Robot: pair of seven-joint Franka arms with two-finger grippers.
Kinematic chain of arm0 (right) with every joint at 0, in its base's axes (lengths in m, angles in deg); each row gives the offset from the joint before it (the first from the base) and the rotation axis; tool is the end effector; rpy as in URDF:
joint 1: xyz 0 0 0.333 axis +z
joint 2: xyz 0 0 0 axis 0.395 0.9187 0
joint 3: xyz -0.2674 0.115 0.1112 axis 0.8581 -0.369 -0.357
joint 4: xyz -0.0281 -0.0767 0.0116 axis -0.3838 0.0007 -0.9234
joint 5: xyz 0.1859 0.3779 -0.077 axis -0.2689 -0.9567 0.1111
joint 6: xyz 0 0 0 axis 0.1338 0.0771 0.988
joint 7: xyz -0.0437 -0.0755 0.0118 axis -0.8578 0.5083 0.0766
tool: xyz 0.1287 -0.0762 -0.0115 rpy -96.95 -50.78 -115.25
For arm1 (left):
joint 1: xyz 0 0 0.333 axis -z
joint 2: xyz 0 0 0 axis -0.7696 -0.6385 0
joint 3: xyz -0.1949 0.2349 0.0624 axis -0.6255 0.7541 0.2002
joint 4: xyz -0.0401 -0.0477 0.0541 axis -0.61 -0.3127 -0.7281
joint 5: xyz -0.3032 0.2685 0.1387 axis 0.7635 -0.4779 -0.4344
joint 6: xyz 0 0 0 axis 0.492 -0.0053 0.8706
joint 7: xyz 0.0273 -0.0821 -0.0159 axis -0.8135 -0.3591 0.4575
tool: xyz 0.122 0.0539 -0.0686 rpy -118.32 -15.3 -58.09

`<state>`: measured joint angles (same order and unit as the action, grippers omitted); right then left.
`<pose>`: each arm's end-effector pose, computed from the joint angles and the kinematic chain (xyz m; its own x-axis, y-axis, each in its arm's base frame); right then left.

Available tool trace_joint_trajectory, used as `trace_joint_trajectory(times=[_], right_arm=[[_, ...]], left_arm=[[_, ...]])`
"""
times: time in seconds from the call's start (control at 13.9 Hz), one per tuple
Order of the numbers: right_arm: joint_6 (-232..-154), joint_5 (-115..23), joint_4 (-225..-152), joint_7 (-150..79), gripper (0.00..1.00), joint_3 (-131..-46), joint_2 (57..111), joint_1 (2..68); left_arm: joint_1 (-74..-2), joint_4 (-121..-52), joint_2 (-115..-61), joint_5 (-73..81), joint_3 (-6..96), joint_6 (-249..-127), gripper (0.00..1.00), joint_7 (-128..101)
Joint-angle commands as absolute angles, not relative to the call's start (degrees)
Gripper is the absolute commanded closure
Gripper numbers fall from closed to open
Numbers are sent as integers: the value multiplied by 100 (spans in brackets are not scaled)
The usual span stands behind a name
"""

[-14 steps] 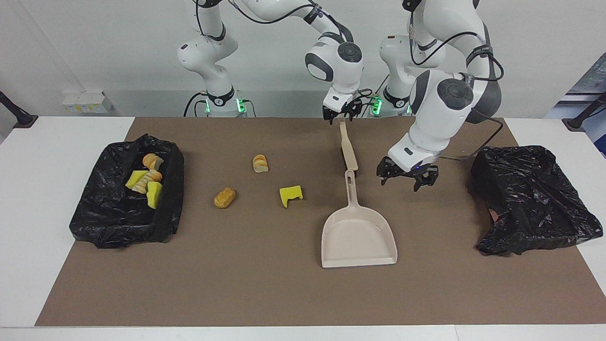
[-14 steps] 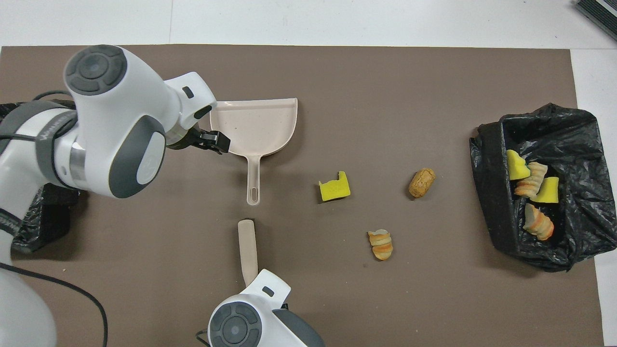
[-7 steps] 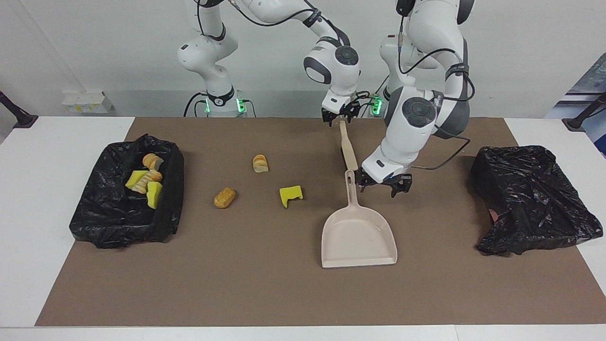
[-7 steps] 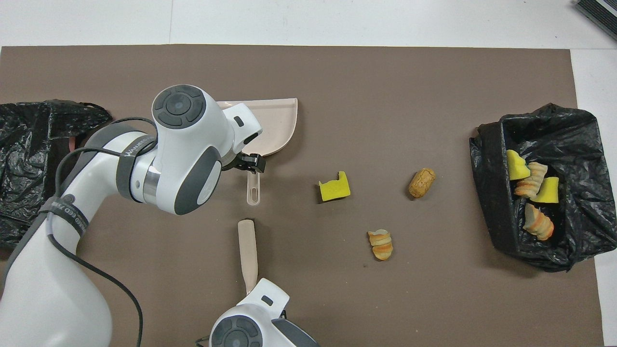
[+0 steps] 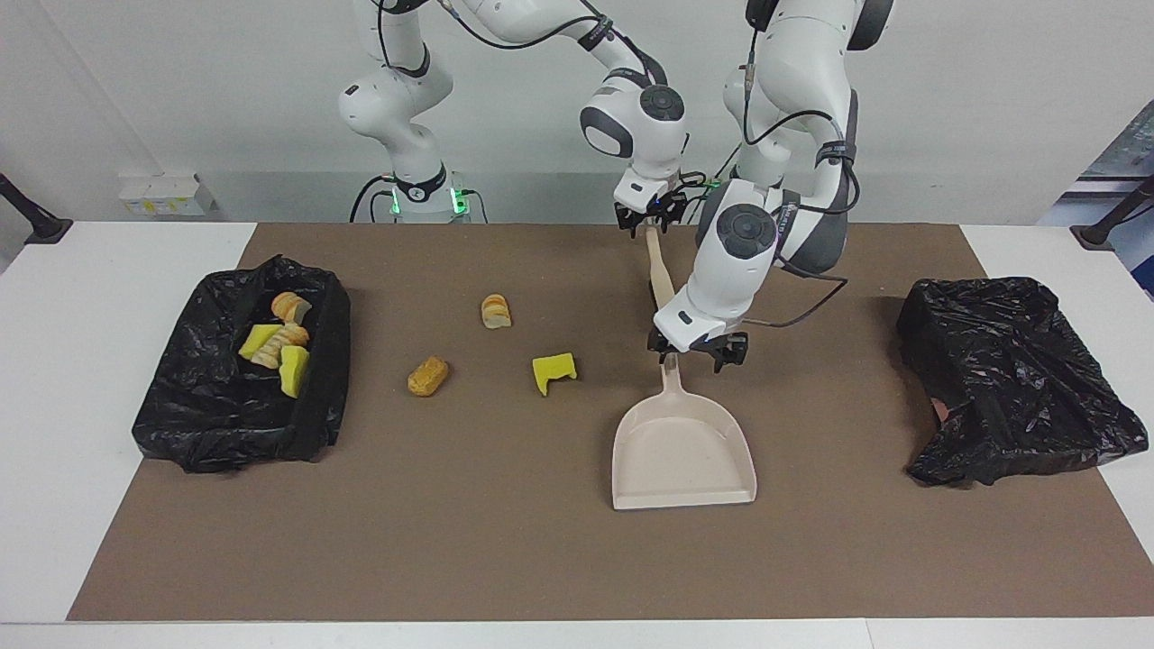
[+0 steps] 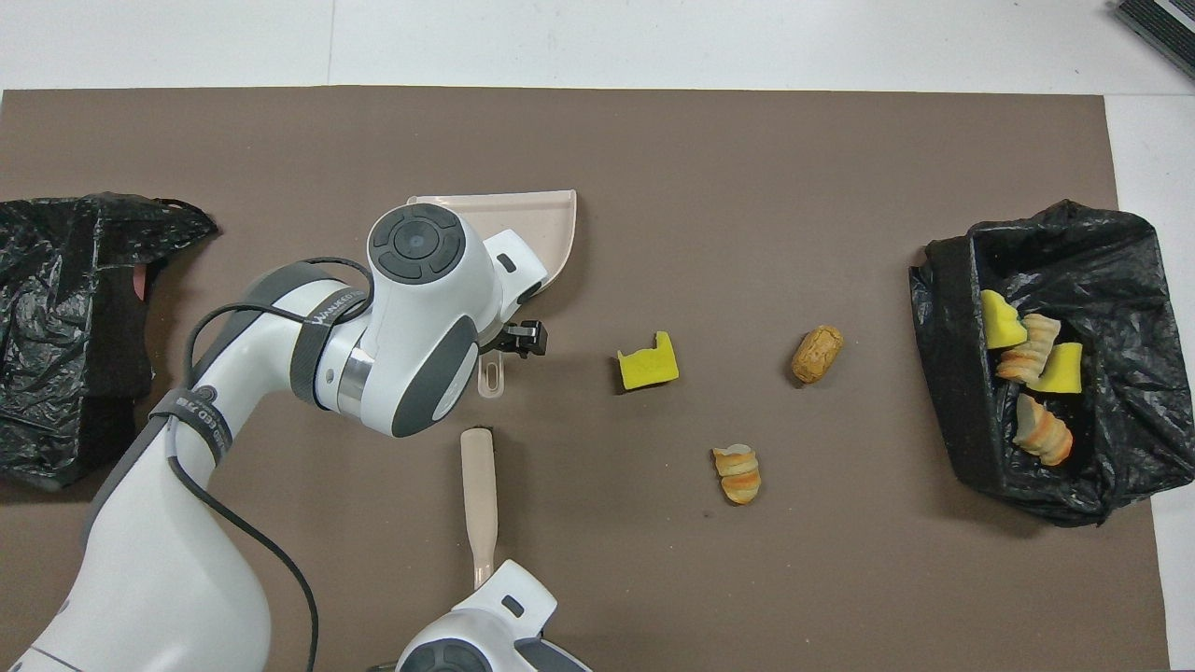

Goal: Sweep and dump trash in bin
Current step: 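Lift the dustpan with the left gripper while the right gripper grasps the brush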

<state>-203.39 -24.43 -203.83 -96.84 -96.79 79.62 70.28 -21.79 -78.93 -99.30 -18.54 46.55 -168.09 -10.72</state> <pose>0.2687 0.5381 0.2763 0.9864 0.0600 -0.1529 0.0486 -0.9958 -0.0776 0.5751 -0.3358 0.2862 0.9810 -0.1788 -0.0758 -0.1773 -0.9838 0.0260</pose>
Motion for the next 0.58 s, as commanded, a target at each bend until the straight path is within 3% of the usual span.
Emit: trace_joint_trajectory(times=[0.0,0.07,0.14,0.5], right_arm=[[-19999,-2272,-20558,-9871,100,-9652,7542,7029],[-19754,-2148,-20628,-10054,100,-9652,7394,7020],[-19586,-1999,-20785,-10256,100,-9652,7192,7020],[-19313,-1725,-22322,-10504,100,-9643,5558,6635]], left_arm=[[-2123,-7918,-9893,-1812,4748,-16886,59,-1011],[-2132,-7883,-9884,-1821,4748,-16877,92,-1011],[-2158,-7839,-9884,-1821,4748,-16816,100,-1011],[-2464,-7592,-9779,-1864,4792,-16631,100,-1177]])
